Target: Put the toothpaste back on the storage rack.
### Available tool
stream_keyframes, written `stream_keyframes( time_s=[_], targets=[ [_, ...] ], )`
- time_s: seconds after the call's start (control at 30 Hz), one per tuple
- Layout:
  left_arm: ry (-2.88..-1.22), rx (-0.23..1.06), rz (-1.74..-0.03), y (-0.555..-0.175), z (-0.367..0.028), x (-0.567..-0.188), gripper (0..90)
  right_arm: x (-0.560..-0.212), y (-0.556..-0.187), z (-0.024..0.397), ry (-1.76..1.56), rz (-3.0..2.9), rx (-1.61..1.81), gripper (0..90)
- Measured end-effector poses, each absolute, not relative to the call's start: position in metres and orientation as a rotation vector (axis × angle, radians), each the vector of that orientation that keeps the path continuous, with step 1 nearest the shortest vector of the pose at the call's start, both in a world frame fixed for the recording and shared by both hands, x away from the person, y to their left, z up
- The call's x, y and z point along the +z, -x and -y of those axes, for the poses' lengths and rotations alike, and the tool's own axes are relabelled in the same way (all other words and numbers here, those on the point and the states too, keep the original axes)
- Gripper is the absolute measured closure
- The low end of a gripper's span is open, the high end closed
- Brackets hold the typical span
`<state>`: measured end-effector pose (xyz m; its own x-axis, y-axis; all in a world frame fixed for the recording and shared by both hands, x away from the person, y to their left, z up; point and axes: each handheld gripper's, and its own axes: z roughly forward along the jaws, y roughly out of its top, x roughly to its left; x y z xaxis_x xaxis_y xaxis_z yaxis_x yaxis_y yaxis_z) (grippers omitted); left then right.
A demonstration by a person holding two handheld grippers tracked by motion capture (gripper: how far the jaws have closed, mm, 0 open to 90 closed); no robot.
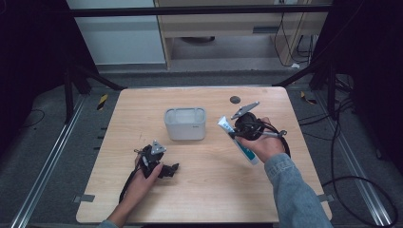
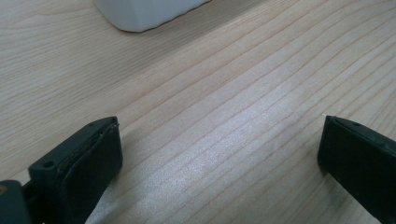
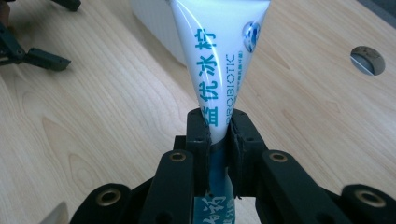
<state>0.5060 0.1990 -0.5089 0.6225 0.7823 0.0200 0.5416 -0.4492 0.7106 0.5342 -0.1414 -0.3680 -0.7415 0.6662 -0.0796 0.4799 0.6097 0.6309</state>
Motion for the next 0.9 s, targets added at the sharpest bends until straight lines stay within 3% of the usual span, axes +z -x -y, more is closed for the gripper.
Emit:
stream_keyframes(
  time_s=[0.9],
  targets=[
    [-2.161, 0.456, -1.034, -0.506, -0.199, -0.509, 0.0, -0.346, -0.540, 0.135, -1.037, -2.197, 1.123, 79.9]
  ],
)
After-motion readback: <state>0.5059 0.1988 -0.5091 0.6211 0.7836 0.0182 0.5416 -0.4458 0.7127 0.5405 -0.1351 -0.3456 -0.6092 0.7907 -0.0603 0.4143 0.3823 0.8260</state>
